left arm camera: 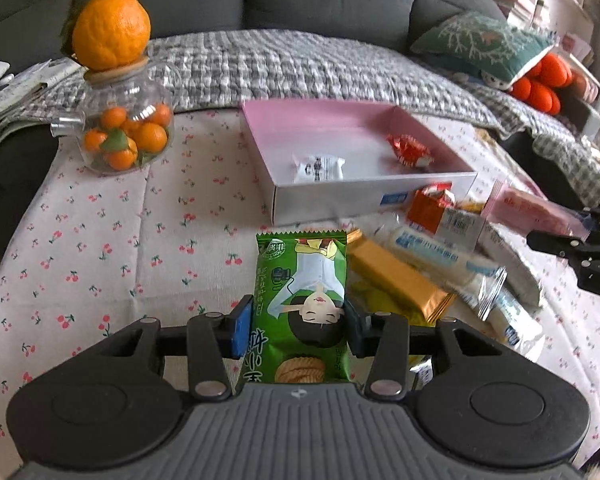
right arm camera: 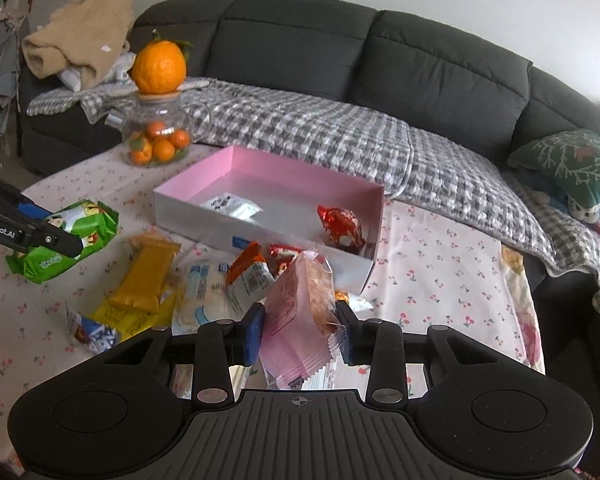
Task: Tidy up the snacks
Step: 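Carry both packets into the pink box and open both grippers to release them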
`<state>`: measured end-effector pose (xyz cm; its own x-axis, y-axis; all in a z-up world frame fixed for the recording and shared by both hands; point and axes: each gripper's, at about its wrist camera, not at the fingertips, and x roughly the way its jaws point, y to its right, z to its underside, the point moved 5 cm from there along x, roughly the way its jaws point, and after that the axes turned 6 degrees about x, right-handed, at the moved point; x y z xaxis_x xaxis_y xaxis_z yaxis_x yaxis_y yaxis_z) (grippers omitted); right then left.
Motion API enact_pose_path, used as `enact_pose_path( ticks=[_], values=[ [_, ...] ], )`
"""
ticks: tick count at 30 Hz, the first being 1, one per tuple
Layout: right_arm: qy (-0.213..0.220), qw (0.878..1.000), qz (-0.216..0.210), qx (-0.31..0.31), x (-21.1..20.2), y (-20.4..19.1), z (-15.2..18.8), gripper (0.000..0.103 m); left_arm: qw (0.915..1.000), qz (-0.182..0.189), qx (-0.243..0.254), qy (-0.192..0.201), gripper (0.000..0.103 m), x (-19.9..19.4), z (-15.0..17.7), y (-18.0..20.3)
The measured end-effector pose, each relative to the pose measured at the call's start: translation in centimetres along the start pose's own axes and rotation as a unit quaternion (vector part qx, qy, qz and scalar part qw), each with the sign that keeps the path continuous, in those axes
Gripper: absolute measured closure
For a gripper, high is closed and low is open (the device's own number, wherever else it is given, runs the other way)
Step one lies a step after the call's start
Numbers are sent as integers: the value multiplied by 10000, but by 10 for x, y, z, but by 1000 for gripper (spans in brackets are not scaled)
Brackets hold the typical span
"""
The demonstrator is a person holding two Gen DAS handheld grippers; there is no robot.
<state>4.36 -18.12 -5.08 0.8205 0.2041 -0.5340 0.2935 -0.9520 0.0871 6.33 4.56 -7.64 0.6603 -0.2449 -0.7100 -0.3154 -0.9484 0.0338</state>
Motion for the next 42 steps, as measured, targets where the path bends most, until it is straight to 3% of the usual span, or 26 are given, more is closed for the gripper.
enact_pose_path(
  ticks=[15, 42],
  values=[
    [266, 9990, -86, 354, 0, 0, -35, 67, 9992, 33, -257, 306, 61, -7, -31, 6],
    [-164, 9938, 50, 1102, 77, 8, -76, 67, 9966, -267, -563, 540, 61, 42, -92, 12]
  ],
)
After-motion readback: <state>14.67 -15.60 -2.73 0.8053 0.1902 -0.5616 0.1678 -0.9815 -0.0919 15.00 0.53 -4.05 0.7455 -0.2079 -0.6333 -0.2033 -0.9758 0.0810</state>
